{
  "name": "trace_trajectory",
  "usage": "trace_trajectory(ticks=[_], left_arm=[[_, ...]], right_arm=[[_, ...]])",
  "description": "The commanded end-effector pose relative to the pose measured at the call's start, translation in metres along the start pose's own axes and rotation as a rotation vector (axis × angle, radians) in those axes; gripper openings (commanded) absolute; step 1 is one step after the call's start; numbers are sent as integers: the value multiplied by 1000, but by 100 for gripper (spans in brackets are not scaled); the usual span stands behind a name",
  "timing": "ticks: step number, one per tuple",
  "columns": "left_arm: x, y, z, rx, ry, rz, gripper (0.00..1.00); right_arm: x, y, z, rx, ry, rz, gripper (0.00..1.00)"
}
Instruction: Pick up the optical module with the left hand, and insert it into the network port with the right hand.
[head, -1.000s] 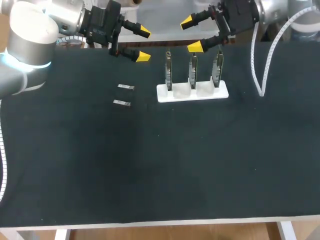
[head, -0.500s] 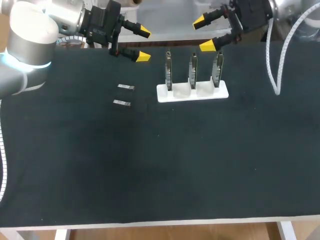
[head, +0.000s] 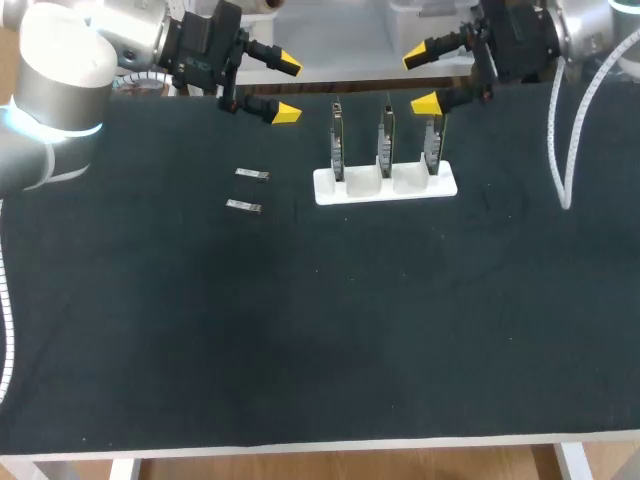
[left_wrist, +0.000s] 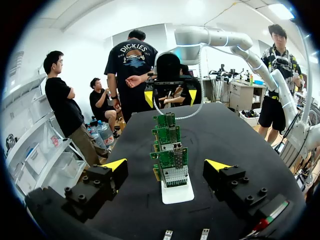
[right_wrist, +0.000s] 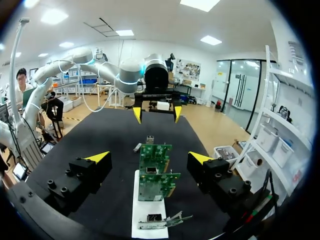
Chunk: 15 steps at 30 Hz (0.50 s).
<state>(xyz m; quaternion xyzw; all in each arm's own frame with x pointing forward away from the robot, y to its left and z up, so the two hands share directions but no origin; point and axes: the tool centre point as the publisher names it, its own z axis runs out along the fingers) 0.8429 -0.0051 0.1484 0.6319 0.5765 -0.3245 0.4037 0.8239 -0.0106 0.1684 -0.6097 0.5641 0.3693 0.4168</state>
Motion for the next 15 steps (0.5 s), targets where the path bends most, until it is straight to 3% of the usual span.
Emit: trace_trajectory(ticks=[1,15], left_arm=[[0,1,0,3,1,2,100],[0,1,0,3,1,2,100]], right_arm=[[-4,3,4,-13,9,3,100],[-3,14,-4,-52,42,26,100]])
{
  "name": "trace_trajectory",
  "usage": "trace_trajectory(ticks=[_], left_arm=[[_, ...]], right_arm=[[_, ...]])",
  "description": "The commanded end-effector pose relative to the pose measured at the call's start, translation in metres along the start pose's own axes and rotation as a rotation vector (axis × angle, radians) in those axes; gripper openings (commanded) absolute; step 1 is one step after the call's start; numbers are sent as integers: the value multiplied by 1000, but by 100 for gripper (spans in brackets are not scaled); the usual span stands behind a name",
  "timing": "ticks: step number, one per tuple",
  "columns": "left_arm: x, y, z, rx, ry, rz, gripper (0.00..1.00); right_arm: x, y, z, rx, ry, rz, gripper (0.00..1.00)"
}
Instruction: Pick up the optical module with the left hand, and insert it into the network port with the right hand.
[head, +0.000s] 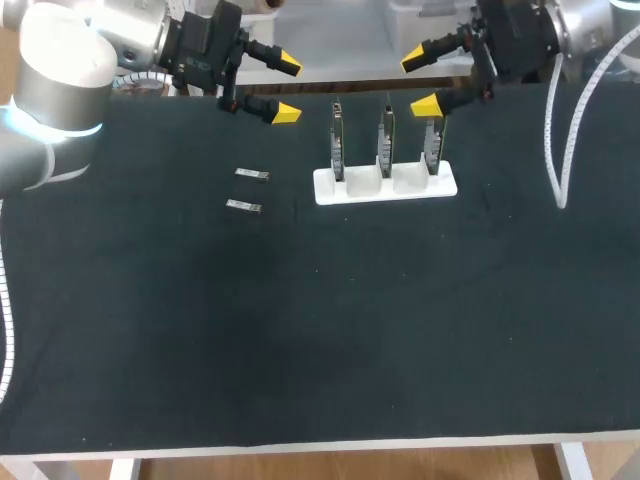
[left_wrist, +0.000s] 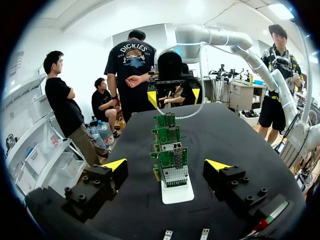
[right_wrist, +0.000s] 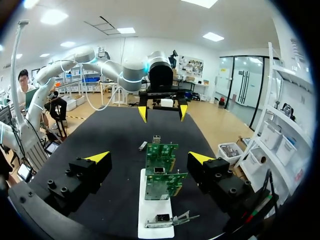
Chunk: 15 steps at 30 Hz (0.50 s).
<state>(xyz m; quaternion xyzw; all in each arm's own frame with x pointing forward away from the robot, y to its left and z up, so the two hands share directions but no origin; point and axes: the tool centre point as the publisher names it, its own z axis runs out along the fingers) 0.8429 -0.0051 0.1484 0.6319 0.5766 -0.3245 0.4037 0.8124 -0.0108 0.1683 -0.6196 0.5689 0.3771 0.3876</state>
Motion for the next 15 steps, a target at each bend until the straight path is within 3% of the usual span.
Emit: trace_trajectory(ticks=[1,15], left_arm=[[0,1,0,3,1,2,100],[0,1,0,3,1,2,100]], right_arm=[[-1,3,-4,-3,7,8,100],[1,8,0,-29,1,42,100]])
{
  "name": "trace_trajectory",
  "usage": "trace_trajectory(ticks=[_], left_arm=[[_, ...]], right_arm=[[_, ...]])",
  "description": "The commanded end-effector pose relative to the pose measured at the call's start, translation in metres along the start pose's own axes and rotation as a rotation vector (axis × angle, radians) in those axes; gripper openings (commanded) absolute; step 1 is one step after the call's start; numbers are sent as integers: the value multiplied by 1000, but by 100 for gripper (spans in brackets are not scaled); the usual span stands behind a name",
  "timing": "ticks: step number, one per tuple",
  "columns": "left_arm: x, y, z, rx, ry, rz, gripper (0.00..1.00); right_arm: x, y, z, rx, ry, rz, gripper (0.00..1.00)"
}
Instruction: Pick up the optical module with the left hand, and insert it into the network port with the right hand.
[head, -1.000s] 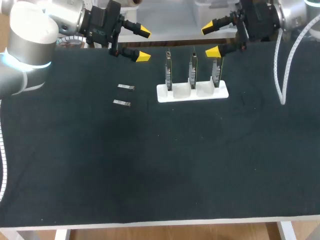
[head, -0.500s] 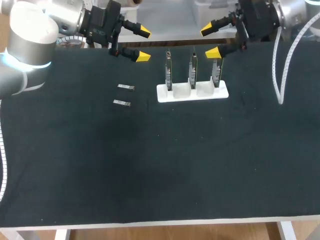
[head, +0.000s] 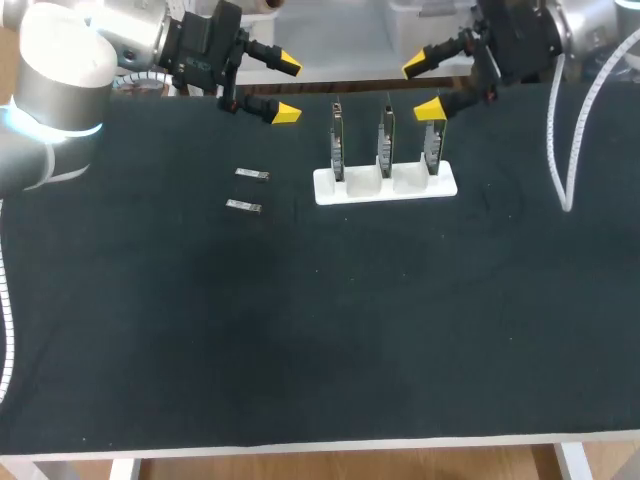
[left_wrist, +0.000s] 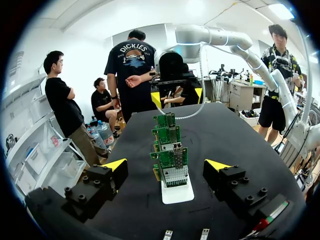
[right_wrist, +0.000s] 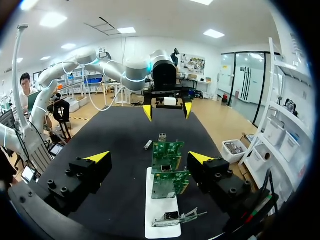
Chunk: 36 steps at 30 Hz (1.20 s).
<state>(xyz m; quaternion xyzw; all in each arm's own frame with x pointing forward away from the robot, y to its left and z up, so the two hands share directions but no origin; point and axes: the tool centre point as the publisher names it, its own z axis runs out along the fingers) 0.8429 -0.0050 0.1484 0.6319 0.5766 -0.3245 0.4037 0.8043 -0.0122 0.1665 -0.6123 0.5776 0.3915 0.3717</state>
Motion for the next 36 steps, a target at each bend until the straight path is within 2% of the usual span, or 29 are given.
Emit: trace_trajectory(ticks=[1,13,19,36], left_arm=[[0,1,0,3,1,2,100],[0,1,0,3,1,2,100],[0,1,0,3,1,2,100],[0,1,0,3,1,2,100]], right_arm=[[0,0,0,-6,0,0,100],[0,0,0,-6,0,0,100],[-1,3,-2,-30,23,3,100],[0,6,-1,-64,18,12,100]])
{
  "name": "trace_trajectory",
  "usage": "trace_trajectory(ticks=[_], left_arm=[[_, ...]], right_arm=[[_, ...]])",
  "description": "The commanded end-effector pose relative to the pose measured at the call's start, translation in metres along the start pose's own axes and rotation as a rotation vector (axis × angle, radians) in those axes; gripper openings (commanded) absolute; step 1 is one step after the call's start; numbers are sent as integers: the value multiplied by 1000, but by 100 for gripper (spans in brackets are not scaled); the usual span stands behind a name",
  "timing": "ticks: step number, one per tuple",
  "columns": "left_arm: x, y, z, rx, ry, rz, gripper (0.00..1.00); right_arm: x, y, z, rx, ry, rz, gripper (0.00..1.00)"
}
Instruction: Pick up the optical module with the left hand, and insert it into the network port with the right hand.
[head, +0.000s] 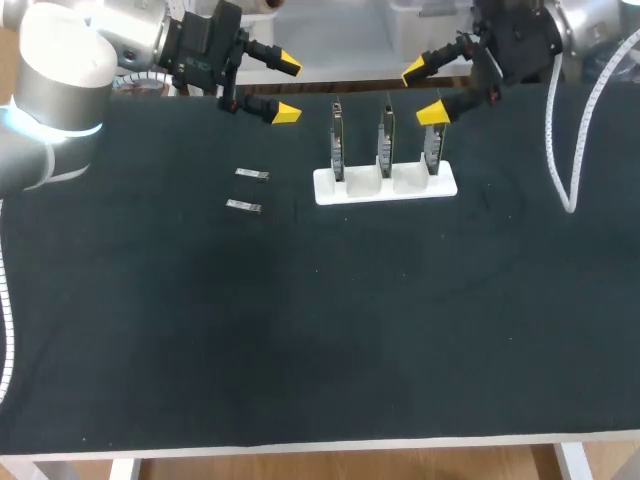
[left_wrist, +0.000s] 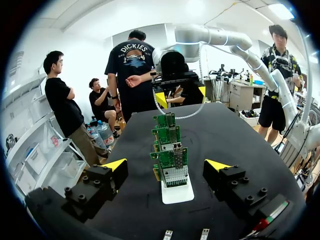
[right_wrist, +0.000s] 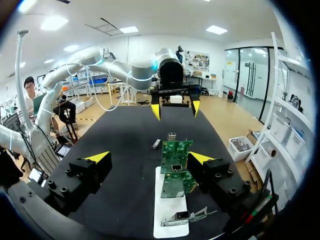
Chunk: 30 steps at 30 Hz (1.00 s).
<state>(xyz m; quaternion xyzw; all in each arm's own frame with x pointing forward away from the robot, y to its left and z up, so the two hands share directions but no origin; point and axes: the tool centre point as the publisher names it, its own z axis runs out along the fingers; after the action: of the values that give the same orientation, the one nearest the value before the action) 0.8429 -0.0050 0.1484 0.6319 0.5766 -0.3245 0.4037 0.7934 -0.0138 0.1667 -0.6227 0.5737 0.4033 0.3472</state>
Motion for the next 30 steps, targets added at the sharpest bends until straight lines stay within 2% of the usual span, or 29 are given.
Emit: trace_trajectory(ticks=[1,30], left_arm=[[0,1,0,3,1,2,100],[0,1,0,3,1,2,100]], right_arm=[[0,-5,0,-10,-1,1,100],[0,-5,0,-10,-1,1,100]])
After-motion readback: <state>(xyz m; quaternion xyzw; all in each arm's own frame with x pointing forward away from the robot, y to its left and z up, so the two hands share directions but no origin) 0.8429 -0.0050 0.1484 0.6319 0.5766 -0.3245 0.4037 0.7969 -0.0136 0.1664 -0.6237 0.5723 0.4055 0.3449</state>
